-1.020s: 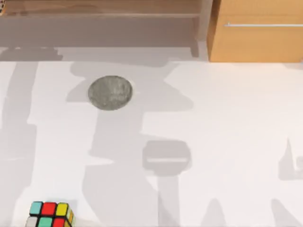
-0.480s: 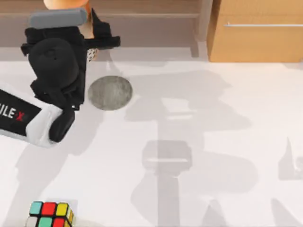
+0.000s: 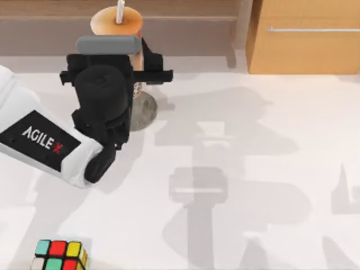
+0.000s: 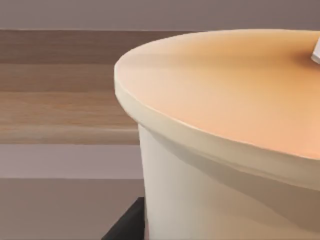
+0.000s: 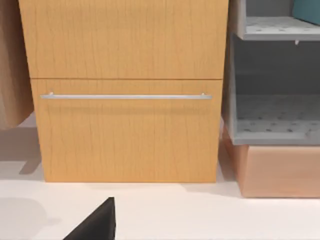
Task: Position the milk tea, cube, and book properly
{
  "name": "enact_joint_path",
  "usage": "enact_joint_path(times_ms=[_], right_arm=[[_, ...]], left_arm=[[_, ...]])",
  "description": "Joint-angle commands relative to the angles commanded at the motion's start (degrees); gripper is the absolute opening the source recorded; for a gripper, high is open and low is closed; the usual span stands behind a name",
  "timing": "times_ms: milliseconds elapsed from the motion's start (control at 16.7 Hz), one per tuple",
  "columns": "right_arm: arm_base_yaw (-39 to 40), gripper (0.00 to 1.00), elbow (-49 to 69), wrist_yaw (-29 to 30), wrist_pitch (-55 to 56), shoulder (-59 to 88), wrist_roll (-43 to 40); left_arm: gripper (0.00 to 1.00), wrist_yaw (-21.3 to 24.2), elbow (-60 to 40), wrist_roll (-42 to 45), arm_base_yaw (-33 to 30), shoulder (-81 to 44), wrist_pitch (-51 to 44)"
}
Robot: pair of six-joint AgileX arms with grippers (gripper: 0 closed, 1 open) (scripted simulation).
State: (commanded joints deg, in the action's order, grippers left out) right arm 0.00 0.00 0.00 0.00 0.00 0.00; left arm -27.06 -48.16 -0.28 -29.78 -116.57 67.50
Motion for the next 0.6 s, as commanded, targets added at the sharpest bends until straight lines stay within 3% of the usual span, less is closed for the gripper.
enact_joint_path(times_ms=[600], right_arm=[[0.0, 1.0, 0.0, 0.0, 0.0, 0.0, 0.0]], left_arm=[[0.0, 0.1, 0.4, -0.1, 0.0, -6.3, 6.7]])
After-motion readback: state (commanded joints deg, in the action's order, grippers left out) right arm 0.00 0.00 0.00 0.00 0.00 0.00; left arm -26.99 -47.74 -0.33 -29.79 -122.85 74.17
